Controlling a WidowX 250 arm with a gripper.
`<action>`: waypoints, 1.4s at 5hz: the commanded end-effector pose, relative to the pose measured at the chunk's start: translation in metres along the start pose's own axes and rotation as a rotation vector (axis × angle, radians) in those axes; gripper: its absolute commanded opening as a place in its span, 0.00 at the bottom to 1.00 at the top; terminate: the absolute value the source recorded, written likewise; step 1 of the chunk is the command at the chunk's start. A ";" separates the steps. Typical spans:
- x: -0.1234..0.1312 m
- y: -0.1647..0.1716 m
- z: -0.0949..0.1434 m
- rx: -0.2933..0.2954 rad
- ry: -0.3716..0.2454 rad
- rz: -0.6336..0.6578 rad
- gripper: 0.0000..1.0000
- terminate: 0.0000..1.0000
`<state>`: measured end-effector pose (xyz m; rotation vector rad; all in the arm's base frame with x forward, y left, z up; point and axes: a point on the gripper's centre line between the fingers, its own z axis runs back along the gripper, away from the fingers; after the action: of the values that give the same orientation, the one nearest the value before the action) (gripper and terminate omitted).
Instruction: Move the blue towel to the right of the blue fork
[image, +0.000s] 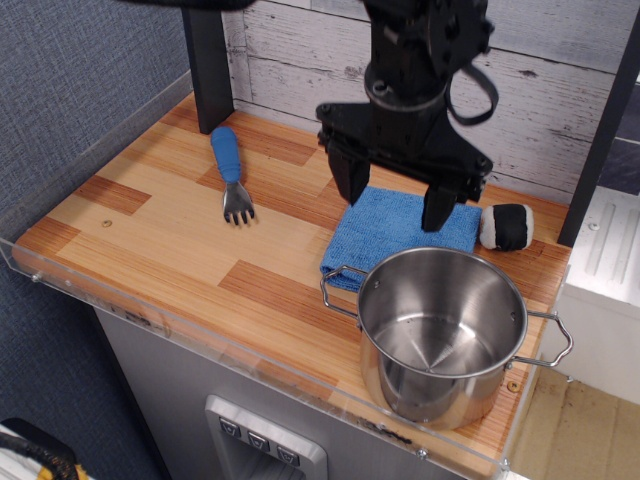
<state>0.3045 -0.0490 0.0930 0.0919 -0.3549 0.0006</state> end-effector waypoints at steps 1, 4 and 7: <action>0.021 0.013 -0.016 0.025 -0.015 0.051 1.00 0.00; 0.032 0.021 -0.054 0.025 0.096 0.081 1.00 0.00; 0.016 0.017 -0.072 0.027 0.263 0.024 1.00 0.00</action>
<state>0.3444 -0.0300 0.0178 0.1152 -0.0509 0.0363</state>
